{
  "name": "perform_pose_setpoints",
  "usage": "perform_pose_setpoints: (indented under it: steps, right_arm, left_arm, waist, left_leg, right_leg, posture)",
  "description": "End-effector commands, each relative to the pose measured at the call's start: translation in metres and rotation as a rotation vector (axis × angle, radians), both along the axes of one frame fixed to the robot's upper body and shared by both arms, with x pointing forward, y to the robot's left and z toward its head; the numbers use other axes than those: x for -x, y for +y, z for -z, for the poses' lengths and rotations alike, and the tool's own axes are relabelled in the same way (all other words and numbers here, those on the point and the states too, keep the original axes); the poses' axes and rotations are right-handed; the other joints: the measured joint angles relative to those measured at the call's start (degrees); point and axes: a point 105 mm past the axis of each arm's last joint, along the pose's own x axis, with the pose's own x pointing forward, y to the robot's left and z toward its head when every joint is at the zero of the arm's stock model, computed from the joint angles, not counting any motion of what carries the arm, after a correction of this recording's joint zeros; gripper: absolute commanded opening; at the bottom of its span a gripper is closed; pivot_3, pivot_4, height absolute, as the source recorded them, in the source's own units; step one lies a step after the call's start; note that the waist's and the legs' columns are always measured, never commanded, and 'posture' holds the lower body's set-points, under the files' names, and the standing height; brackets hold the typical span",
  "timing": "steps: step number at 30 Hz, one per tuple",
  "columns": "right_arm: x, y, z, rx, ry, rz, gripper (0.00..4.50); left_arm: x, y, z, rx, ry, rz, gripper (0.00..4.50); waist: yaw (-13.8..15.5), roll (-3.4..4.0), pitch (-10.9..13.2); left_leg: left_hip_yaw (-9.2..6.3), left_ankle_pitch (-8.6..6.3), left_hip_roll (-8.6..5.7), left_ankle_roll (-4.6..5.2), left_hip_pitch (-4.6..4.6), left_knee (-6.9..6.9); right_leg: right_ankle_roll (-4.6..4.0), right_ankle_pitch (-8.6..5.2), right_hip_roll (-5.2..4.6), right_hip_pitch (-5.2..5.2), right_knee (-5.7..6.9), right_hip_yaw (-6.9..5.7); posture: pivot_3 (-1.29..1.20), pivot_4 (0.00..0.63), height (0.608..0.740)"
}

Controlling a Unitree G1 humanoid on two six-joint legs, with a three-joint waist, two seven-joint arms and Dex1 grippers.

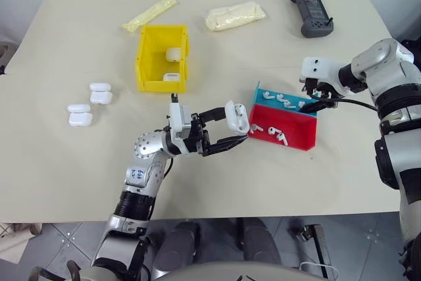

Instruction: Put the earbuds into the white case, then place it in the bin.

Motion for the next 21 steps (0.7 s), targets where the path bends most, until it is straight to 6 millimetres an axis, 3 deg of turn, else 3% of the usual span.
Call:
perform_pose_setpoints:
  steps: [1,3,12,15,18,21]
  right_arm:
    - [0.0004,-0.0015,-0.0023,0.007,0.005,0.004,2.66]
    - [0.0007,-0.0016,-0.0018,0.017,0.009,0.001,2.04]
    - [0.0013,-0.0045,-0.0010,0.063,0.026,0.011,2.04]
    - [0.0009,-0.0029,0.0001,0.060,0.030,0.013,1.44]
    - [0.0006,-0.0010,0.0009,0.051,0.030,0.012,0.52]
    - [0.0002,-0.0003,0.0012,0.048,0.028,0.012,0.49]
  left_arm:
    - [0.0055,-0.0003,-0.0096,0.020,-0.046,0.001,2.74]
    - [0.0056,-0.0002,-0.0098,0.021,-0.045,0.002,2.74]
    - [0.0046,-0.0006,-0.0113,0.026,-0.048,0.005,2.74]
    - [0.0046,-0.0008,-0.0115,0.029,-0.049,0.006,2.74]
    - [0.0045,-0.0009,-0.0117,0.030,-0.048,0.004,2.74]
    - [0.0046,-0.0002,-0.0108,0.025,-0.047,0.003,2.74]
  waist:
    - [-0.01,0.00,0.00]
    - [0.00,0.00,0.00]
    - [0.09,0.01,-0.01]
    - [0.08,0.01,-0.01]
    - [0.06,0.01,-0.01]
    - [0.04,0.02,-0.01]
  left_leg:
    - [0.00,0.00,0.00,0.00,0.00,0.00]
    - [0.00,0.00,0.00,0.00,0.00,0.01]
    - [-0.01,0.00,-0.02,0.00,0.01,0.03]
    - [-0.01,0.00,-0.01,0.00,0.01,0.04]
    - [-0.01,0.00,-0.01,0.00,0.02,0.05]
    - [-0.01,0.00,-0.01,0.00,0.03,0.05]
  right_leg:
    - [0.00,0.00,0.00,0.00,0.00,0.00]
    - [0.00,0.00,0.00,0.00,0.02,0.00]
    - [0.00,0.00,-0.02,0.01,0.04,0.00]
    - [0.00,0.00,-0.01,0.01,0.04,0.00]
    - [0.00,0.00,-0.01,0.02,0.06,0.00]
    - [0.00,0.00,-0.01,0.02,0.07,0.00]
  posture:
    - [0.00,0.150,0.740]
    - [0.00,0.150,0.740]
    - [0.00,0.150,0.740]
    - [0.00,0.150,0.740]
    - [0.00,0.150,0.740]
    - [0.00,0.150,0.740]
